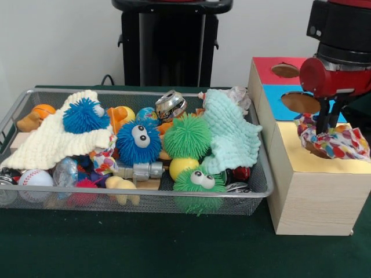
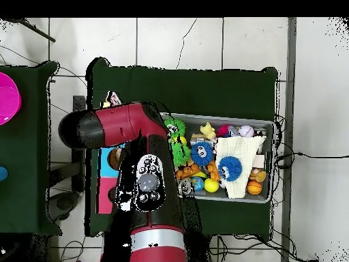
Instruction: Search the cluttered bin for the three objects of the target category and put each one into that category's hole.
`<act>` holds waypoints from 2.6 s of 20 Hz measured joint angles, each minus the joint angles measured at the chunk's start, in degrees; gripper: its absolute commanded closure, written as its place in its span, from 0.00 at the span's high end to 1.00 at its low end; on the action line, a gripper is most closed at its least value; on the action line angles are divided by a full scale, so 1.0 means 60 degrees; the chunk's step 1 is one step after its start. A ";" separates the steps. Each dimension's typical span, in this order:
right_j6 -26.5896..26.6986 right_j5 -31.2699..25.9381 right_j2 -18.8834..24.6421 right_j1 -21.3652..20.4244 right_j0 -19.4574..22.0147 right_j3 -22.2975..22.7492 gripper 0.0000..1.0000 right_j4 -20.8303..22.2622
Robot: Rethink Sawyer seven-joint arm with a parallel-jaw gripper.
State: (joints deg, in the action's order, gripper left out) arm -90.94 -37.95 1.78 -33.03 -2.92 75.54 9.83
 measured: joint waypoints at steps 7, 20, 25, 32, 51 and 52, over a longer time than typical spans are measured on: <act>0.0000 -0.0001 0.0119 0.0027 0.0158 -0.0001 0.00 0.0342; 0.0000 0.0306 0.0119 0.0299 -0.0112 0.0033 0.00 0.0733; 0.0000 0.0355 0.0120 0.0255 -0.0247 0.0171 0.00 0.0733; 0.0000 0.0355 0.0119 0.0214 -0.0443 0.0250 0.00 0.0733; 0.0000 0.1781 0.0023 0.0937 -0.0444 0.0220 0.00 0.0729; 0.0000 0.2147 0.0004 0.1146 -0.0413 0.0203 0.00 0.0731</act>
State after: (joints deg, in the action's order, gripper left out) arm -90.94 -25.06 1.80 -26.15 -5.40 76.76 14.22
